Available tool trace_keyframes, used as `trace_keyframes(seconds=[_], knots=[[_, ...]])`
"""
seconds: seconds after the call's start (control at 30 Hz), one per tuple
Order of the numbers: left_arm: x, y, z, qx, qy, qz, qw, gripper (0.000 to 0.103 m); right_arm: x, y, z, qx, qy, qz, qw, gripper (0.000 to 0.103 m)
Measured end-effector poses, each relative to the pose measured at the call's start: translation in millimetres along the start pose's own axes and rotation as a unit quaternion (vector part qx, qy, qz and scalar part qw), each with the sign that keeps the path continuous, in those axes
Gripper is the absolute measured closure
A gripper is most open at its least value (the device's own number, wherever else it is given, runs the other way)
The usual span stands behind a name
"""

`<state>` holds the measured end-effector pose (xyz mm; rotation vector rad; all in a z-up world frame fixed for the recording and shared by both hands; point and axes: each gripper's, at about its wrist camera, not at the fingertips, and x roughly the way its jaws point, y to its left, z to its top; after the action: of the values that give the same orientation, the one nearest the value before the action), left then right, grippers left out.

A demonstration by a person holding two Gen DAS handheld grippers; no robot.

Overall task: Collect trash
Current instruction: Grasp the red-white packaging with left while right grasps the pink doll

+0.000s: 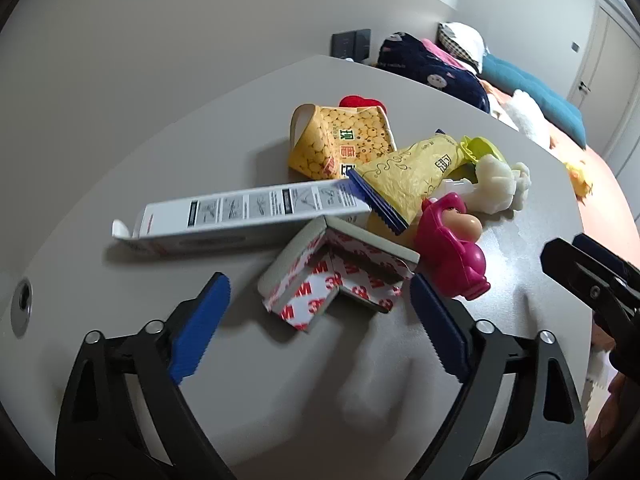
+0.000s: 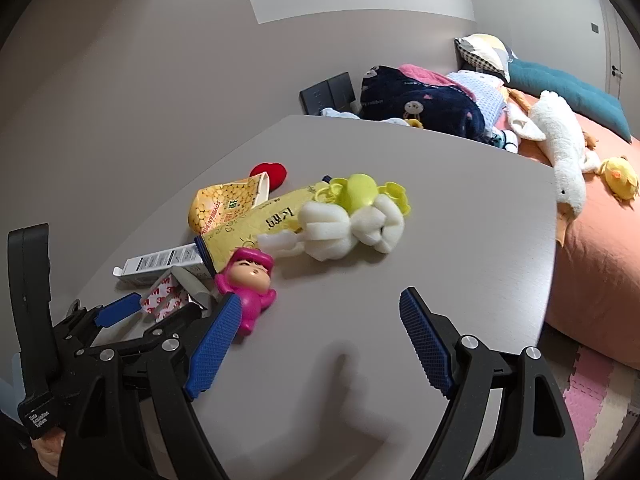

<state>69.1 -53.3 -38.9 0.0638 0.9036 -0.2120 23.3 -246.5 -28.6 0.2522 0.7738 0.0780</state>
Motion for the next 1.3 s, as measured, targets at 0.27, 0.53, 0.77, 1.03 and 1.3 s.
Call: trace_keyframes(seconds=[0.27, 0.53, 0.77, 1.03, 1.3], knots=[[11.9, 2.4, 13.5, 0.024, 0.004, -0.029, 0.9993, 0.01, 13.1, 5.2, 4.4, 0.004, 0.004, -0.002, 1.0, 0.021], [17.7, 10.3, 13.9, 0.025, 0.004, -0.039, 0.9989, 0.042, 23.0, 11.6, 5.4, 0.003, 0.012, -0.002, 1.0, 0.021], [2.0, 34.8, 10.0, 0.016, -0.009, -0.015, 0.9997, 0.044, 36.8, 31.3, 1.5, -0.02, 0.026, 0.004, 0.999, 0.021], [-5.3, 46.6, 11.3, 0.003, -0.012, -0.007, 0.9999, 0.044, 59.4, 46.3, -3.4, -0.034, 0.051, -0.007, 0.998, 0.033], [-6.9, 47.4, 7.3, -0.005, -0.009, -0.004, 0.9999, 0.044, 59.7, 48.6, -1.9, -0.026, 0.058, 0.017, 0.998, 0.062]])
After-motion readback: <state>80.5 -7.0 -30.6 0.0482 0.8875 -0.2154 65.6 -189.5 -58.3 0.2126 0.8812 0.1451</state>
